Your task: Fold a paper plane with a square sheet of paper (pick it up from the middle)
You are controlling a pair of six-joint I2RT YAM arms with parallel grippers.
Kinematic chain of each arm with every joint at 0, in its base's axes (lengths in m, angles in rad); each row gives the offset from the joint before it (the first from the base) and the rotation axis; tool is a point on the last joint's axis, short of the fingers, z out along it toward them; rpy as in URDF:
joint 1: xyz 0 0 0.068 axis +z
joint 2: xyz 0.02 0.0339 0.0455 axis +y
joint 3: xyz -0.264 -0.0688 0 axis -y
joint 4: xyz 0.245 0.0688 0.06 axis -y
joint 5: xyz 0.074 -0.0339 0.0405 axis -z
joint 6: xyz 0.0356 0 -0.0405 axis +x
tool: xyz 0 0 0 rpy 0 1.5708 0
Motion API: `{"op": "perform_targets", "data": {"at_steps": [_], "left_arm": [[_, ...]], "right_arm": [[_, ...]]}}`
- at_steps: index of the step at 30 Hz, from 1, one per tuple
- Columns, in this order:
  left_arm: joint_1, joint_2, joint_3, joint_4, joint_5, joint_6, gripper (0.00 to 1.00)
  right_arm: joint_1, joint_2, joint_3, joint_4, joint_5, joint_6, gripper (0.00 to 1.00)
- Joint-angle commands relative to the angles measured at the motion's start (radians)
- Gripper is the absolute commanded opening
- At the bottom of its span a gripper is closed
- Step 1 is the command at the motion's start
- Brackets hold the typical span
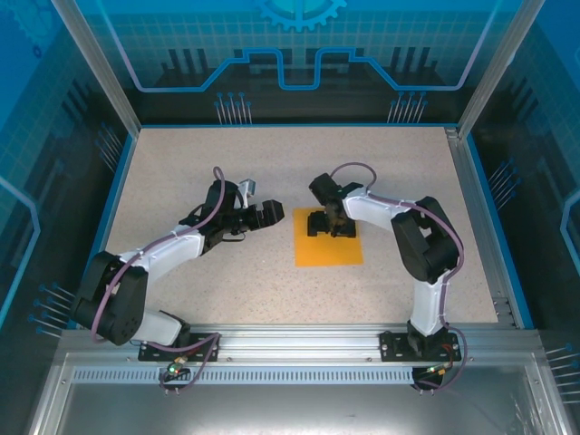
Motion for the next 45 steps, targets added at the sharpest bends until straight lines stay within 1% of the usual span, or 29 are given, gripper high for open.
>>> {"op": "perform_targets", "data": {"at_steps": [1,2,3,4,7,9,12,14,16,20,29,35,39,42,45], "left_arm": [[-0.005,0.013,-0.003,-0.003,0.022,0.010,0.99],[-0.006,0.013,-0.005,-0.002,0.022,0.011,0.99],[-0.006,0.012,-0.003,-0.004,0.022,0.011,0.99],[-0.006,0.014,-0.004,-0.003,0.023,0.010,0.99],[-0.006,0.020,-0.005,-0.001,0.017,0.003,0.99],[-0.007,0.026,-0.007,-0.001,0.010,-0.008,0.99],[-0.006,0.046,-0.002,-0.018,-0.012,-0.040,0.99],[-0.005,0.067,0.009,-0.035,-0.011,-0.049,0.99],[-0.005,0.081,0.006,-0.024,-0.006,-0.067,0.99],[-0.006,0.088,0.008,-0.025,-0.007,-0.073,0.99],[-0.006,0.086,0.024,-0.058,-0.001,-0.052,0.99],[-0.007,0.090,0.030,-0.060,0.000,-0.050,0.99],[-0.006,0.094,0.032,-0.062,0.003,-0.049,0.99],[-0.007,0.094,0.035,-0.062,0.006,-0.049,0.99],[-0.006,0.094,0.038,-0.064,0.010,-0.049,0.99]], "right_arm": [[0.028,0.011,0.035,-0.046,0.012,0.031,0.91],[0.029,-0.009,0.038,-0.051,0.026,0.028,0.92],[0.029,-0.030,0.043,-0.061,0.044,0.020,0.97],[0.030,-0.049,0.048,-0.070,0.056,-0.002,0.99],[0.032,-0.079,0.077,-0.127,0.098,-0.064,0.99],[0.033,-0.073,0.102,-0.174,0.112,-0.098,0.99],[0.032,-0.031,0.144,-0.234,0.088,-0.144,0.99],[0.034,-0.006,0.162,-0.249,0.087,-0.144,0.99],[0.034,0.014,0.173,-0.240,0.049,-0.143,0.98],[0.038,0.071,0.222,-0.264,0.014,-0.093,0.99],[0.052,0.163,0.282,-0.305,0.034,-0.030,0.99],[0.052,0.198,0.264,-0.303,0.026,-0.020,0.99],[0.051,0.227,0.223,-0.270,-0.011,-0.011,0.99],[0.053,0.257,0.216,-0.286,0.010,0.004,0.99],[0.053,0.273,0.200,-0.268,-0.008,0.002,0.99]]}}
